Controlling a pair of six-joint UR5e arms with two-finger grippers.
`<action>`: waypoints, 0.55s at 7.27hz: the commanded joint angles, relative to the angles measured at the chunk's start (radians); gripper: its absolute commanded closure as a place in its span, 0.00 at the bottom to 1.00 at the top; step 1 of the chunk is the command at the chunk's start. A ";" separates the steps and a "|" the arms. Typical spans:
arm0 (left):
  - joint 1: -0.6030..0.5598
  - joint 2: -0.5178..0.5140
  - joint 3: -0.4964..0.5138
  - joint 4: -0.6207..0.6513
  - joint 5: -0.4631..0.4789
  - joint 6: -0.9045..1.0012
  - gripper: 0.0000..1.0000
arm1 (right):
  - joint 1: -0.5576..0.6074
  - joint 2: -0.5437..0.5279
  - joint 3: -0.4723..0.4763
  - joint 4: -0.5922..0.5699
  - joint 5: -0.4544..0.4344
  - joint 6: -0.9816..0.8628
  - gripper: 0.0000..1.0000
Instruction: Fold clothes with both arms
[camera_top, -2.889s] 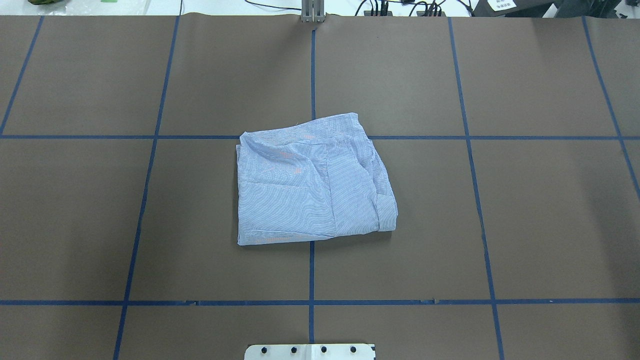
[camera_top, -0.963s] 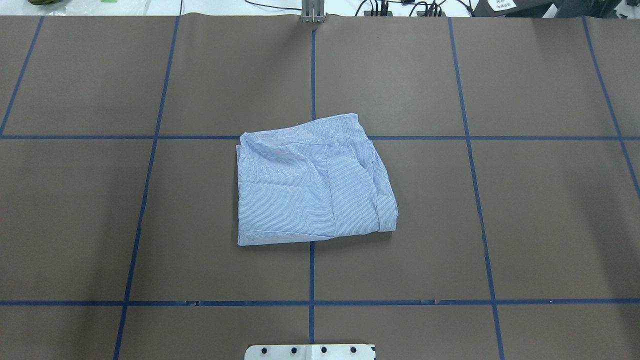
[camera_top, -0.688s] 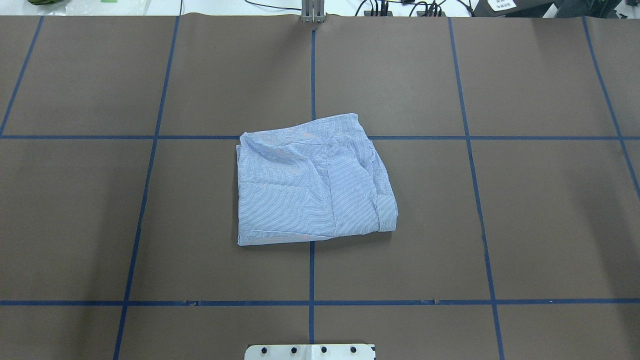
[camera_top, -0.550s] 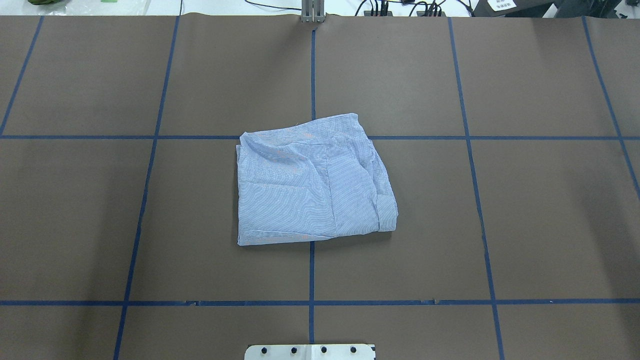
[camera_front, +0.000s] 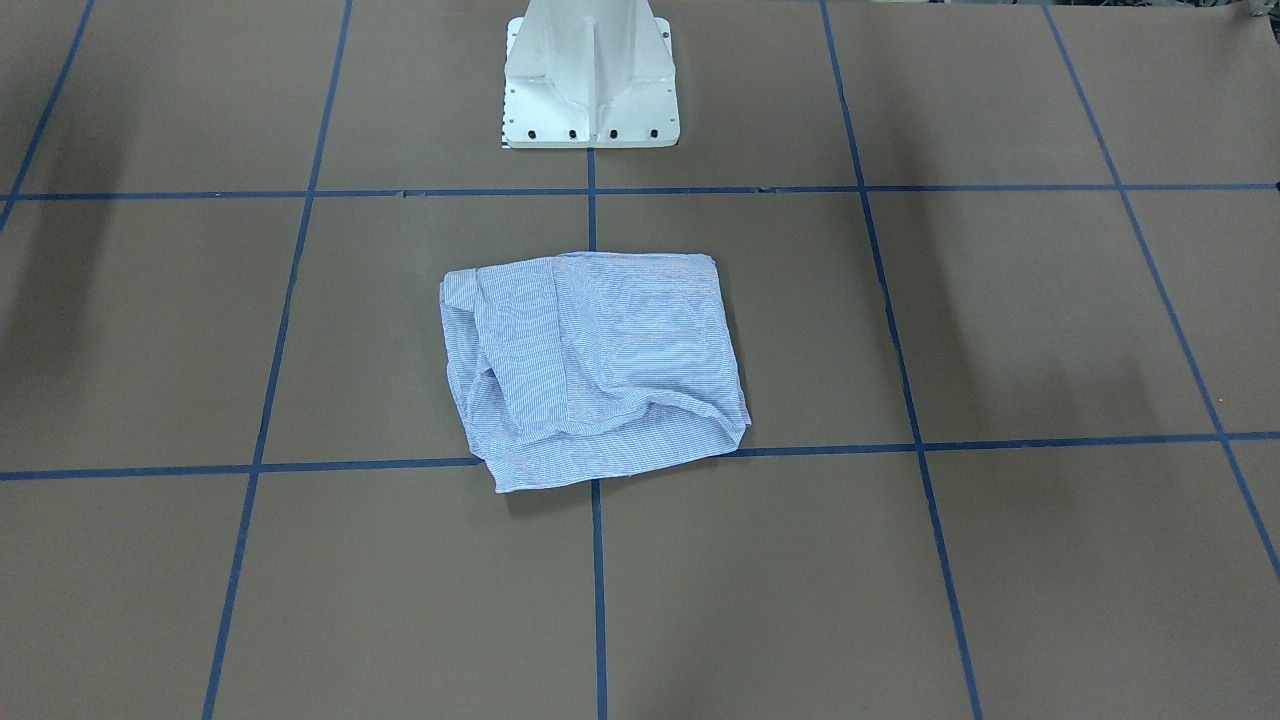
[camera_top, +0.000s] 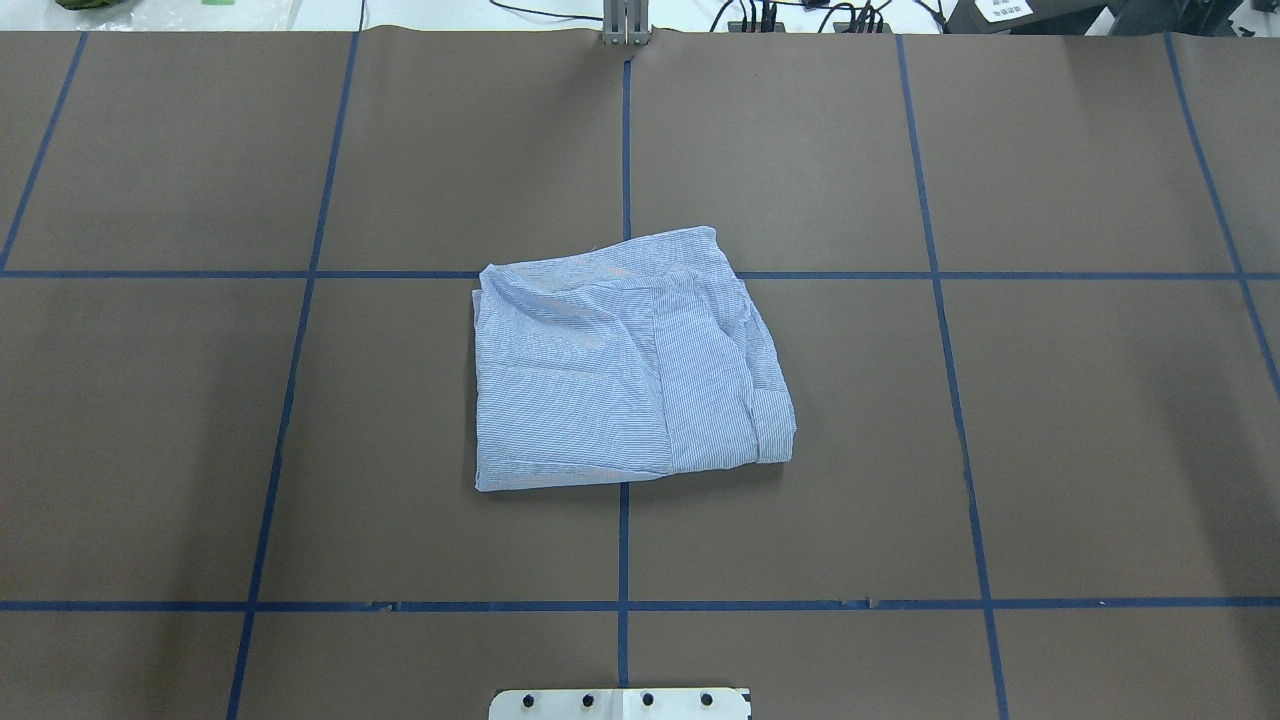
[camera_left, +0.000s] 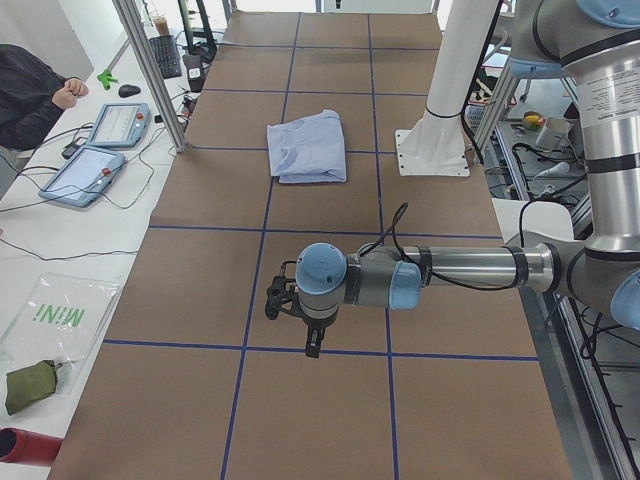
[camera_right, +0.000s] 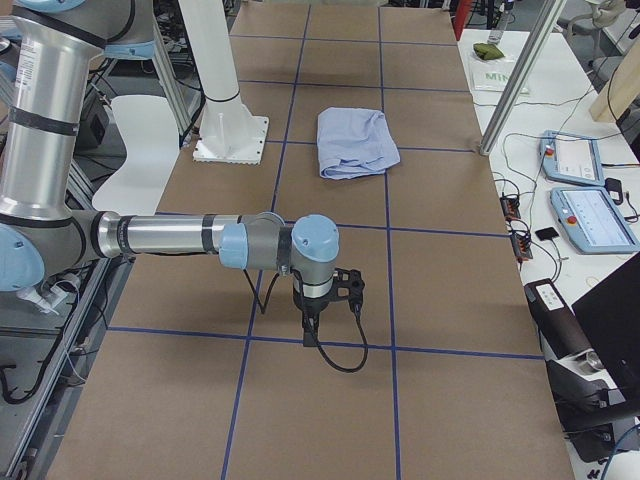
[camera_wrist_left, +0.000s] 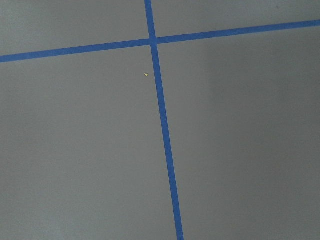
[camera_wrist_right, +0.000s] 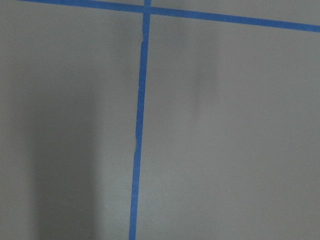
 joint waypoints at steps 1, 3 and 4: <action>0.001 0.000 0.000 0.000 -0.001 0.001 0.00 | 0.000 0.000 0.002 0.000 0.000 0.000 0.00; 0.001 0.000 0.000 0.000 -0.001 0.001 0.00 | 0.000 0.000 0.000 -0.002 0.000 0.002 0.00; 0.001 0.000 0.000 0.000 -0.001 0.001 0.00 | 0.000 0.000 0.000 -0.002 0.000 0.005 0.00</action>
